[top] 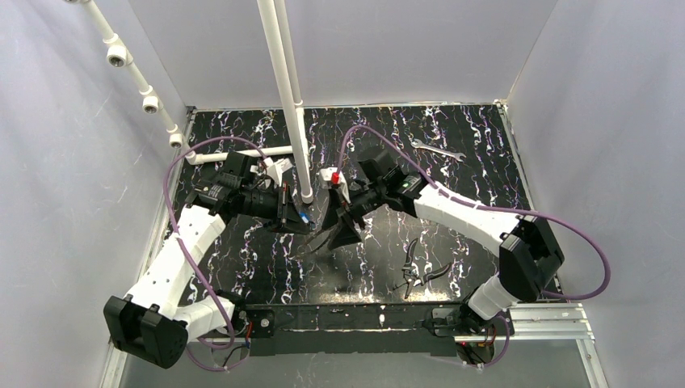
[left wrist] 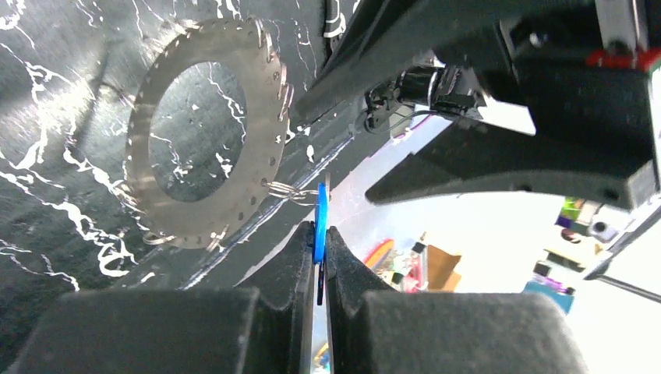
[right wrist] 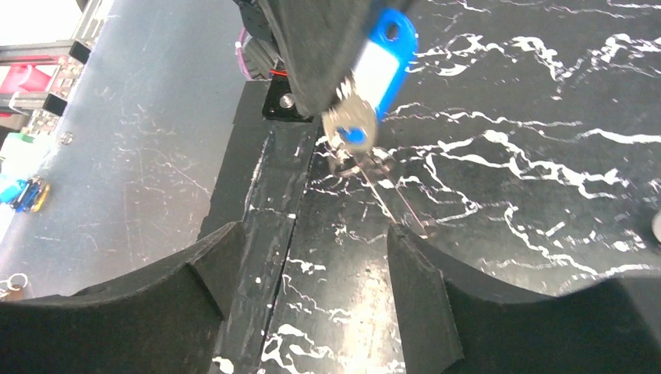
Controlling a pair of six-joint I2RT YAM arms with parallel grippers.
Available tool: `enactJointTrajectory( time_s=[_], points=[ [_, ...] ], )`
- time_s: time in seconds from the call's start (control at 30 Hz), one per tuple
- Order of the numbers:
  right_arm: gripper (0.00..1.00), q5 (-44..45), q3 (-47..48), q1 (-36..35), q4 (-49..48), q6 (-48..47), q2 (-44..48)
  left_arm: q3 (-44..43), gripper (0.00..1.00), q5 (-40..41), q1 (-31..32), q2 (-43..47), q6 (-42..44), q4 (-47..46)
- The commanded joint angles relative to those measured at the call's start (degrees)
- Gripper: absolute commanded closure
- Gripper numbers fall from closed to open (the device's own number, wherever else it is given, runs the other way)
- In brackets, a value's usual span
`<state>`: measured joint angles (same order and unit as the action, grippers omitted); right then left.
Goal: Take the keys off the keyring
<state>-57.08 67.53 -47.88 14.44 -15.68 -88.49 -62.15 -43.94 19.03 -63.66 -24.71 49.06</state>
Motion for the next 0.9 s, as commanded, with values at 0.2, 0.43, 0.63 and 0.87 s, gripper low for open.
enactJointTrajectory(
  time_s=[0.2, 0.43, 0.63, 0.87],
  points=[
    [0.19, -1.6, 1.5, 5.6, 5.8, -1.8, 4.5, -8.9, 1.0, 5.2, 4.9, -0.6, 13.5, 7.1],
    [0.21, -1.8, 2.7, 9.0, 5.1, -0.5, 5.3, -12.9, 1.0, 9.2, 8.9, -1.7, 21.2, 9.6],
    [0.21, -3.3, 2.4, 11.9, 5.9, -0.6, 5.3, -16.2, 1.0, 12.7, 11.5, -3.3, 30.0, 10.9],
    [0.21, -3.1, 2.2, 14.0, 5.8, -0.5, 5.0, -18.9, 1.0, 13.8, 13.7, -3.9, 43.6, 11.4]
  ],
)
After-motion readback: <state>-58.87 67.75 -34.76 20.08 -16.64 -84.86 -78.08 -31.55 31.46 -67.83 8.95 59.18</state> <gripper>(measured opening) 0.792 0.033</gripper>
